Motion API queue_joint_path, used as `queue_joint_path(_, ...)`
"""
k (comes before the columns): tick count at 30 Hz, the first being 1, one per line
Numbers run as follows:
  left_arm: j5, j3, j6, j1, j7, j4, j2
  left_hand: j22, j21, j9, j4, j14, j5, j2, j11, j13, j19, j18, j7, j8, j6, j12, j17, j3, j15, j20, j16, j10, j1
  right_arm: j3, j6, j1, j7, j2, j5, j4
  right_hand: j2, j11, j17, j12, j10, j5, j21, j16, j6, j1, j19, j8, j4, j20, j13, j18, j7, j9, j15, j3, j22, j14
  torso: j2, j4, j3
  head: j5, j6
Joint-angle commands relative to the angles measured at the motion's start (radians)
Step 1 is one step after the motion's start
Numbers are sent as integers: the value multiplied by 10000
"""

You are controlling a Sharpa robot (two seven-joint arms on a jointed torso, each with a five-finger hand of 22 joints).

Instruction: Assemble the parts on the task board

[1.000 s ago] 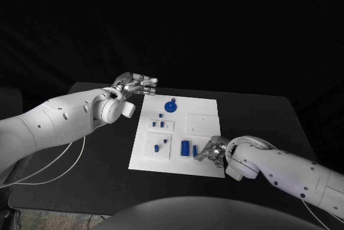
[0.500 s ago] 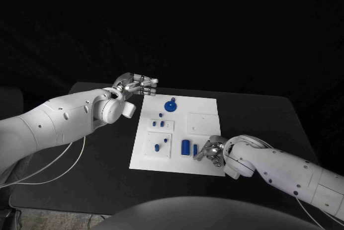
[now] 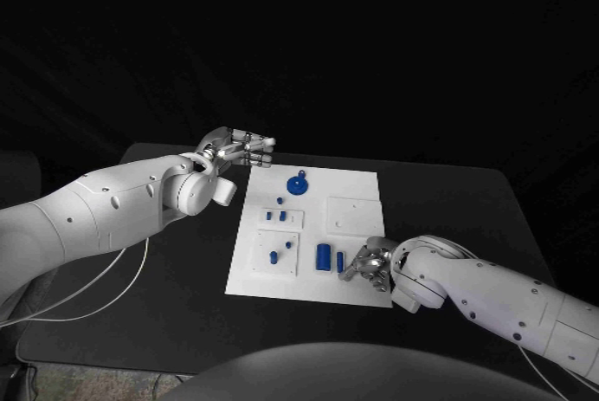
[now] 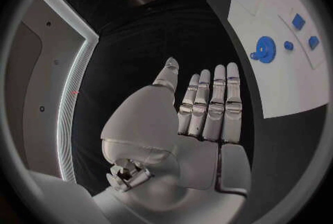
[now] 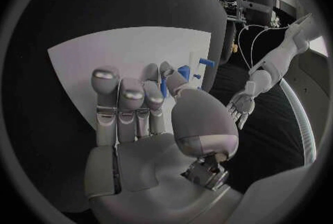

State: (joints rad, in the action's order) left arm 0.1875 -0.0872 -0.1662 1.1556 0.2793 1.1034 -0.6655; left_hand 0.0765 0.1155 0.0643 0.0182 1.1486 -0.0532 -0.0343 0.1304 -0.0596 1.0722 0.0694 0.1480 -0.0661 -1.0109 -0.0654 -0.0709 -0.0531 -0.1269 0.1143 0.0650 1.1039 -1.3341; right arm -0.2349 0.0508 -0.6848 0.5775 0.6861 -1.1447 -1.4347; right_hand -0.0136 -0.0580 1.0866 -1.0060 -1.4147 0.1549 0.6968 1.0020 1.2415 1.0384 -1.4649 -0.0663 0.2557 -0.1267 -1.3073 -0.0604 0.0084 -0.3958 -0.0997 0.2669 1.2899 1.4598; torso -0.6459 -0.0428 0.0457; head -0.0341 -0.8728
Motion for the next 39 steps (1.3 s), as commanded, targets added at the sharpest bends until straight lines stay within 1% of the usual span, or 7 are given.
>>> queue_joint_path(1, 28, 4, 147, 3, 45, 9, 4, -9, -46, 6, -75, -55, 23, 32, -20, 4, -34, 140, -11, 23, 50, 56, 5, 1, 3, 11, -23, -79, 41, 45, -299, 63, 1, 84, 7, -5, 207, -5, -23, 42, 105, 195, -79, -10, -34, 1, -533, 29, -135, 0, -271, 98, 40, 68, -36, -326, -16, -17, 4, 6, -3, 3, 2)
queue_joint_path(7, 30, 3, 128, 3, 61, -33, 9, -9, -46, 6, -75, -55, 23, 32, -20, 4, -34, 140, -11, 23, 50, 56, 5, 1, 3, 11, -23, -79, 41, -1, -394, 63, -393, 299, 303, -229, 830, 109, -26, 127, 219, -302, -203, -11, -324, 131, -513, 18, -1026, 53, -201, 37, 219, 293, 30, -1033, -44, -36, 15, 18, -1, 26, 2)
queue_joint_path(10, 30, 3, 115, 3, 75, -61, 21, -9, -46, 6, -75, -55, 23, 32, -20, 4, -34, 140, -11, 23, 50, 56, 5, 1, 3, 11, -23, -79, 41, -72, -399, 63, -582, 392, 413, -318, 1199, 162, -25, 153, 295, -744, -293, -34, -500, 523, -512, 22, -2007, 92, -145, -33, 309, 445, 59, -1313, -50, -61, 14, 20, -12, 14, 2)
queue_joint_path(15, 35, 2, 98, 0, 186, -160, 73, -10, -58, 7, -76, -48, 26, 102, -17, 4, -46, 135, -15, 22, 53, 57, 4, -31, 3, 15, -23, -86, 87, -346, -558, 59, -1449, 593, 705, -387, 1162, 221, -112, 371, 427, -908, -571, -199, -806, 654, -482, 27, -2403, 88, 19, -107, 415, 575, 48, -1780, -112, -128, 24, 11, -18, 47, 2)
queue_joint_path(25, -108, 3, -143, -62, 584, -629, 336, -4, -75, 12, -130, 19, 12, 151, -91, 4, -95, 84, -104, 15, -87, 58, -1, 32, 62, -4, -20, 53, 192, -1232, -247, -303, -4404, 610, 1955, 869, 143, 239, -538, 756, 600, -732, -1335, -804, -877, 893, -466, 32, -1613, 121, 395, -134, 439, 672, 67, -2493, -383, -213, 312, 29, -50, 156, 130)
queue_joint_path(34, -434, 4, -395, -82, 646, -1229, 635, 9, -42, 12, -64, 142, -18, -50, -118, 5, -77, 44, -162, 9, -275, 56, -5, 167, 109, -52, -18, 241, 25, -1417, 1132, -1172, -6380, 174, 4372, 2709, -342, 408, -2322, 4731, 1726, -257, -5580, -3906, -1053, 1331, -166, 41, -861, 353, 4391, -174, 561, 1121, 296, -2393, -3498, -779, 809, 141, -134, 196, 438)
queue_joint_path(39, -657, 7, -565, -67, 590, -1657, 816, 8, -37, 6, -86, 111, -17, -38, -104, 6, -83, 29, -146, 20, -283, 59, 8, 145, 120, -58, -29, 237, 6, -1504, 1664, -1566, -7425, -478, 5755, 4153, -503, 1017, -4851, 8195, 1766, -36, -6330, -7315, -1462, 1254, 1665, 39, -374, 1158, 9285, -250, 959, 2433, 1044, -1813, -6965, -1528, 1079, 244, -208, 196, 831)
